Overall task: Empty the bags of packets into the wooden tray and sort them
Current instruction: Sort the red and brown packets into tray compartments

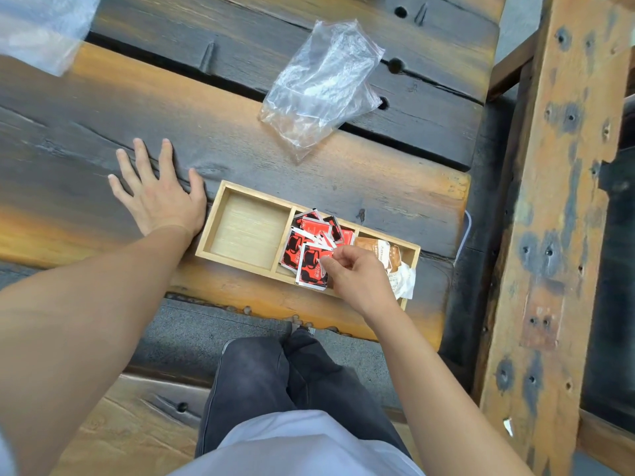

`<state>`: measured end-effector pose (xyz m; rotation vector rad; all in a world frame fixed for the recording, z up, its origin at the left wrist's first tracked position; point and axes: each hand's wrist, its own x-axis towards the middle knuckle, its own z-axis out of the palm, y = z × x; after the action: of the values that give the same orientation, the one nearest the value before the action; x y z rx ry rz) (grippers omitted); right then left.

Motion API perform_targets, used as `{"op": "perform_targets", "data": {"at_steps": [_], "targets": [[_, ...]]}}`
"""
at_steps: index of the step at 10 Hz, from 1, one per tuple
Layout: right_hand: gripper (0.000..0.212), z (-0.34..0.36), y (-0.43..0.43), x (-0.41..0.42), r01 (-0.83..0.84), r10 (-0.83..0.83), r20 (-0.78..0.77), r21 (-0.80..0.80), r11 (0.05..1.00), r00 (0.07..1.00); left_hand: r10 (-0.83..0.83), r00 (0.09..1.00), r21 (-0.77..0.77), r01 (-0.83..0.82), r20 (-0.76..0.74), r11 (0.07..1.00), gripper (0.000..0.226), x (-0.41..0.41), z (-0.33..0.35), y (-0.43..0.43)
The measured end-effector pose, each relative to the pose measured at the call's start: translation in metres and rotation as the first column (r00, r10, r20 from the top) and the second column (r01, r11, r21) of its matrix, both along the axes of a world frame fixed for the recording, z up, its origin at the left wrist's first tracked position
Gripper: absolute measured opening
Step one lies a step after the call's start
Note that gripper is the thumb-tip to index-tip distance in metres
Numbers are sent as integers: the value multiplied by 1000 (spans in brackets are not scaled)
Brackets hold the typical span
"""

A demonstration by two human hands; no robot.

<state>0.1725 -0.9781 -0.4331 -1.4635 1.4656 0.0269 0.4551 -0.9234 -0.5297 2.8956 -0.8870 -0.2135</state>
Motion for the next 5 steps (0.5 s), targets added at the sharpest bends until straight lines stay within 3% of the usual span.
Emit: {"op": "perform_targets", "data": {"at_steps": [3, 5], "targets": [[30, -3, -1, 3, 8, -8, -14, -24, 1000, 1000, -3, 1000, 6, 3, -1, 1000, 63, 1, -2, 0], [14, -6, -4, 3, 55, -55, 17, -14, 998, 998, -2, 1000, 15, 2, -2, 1000, 63, 0, -1, -1]]}}
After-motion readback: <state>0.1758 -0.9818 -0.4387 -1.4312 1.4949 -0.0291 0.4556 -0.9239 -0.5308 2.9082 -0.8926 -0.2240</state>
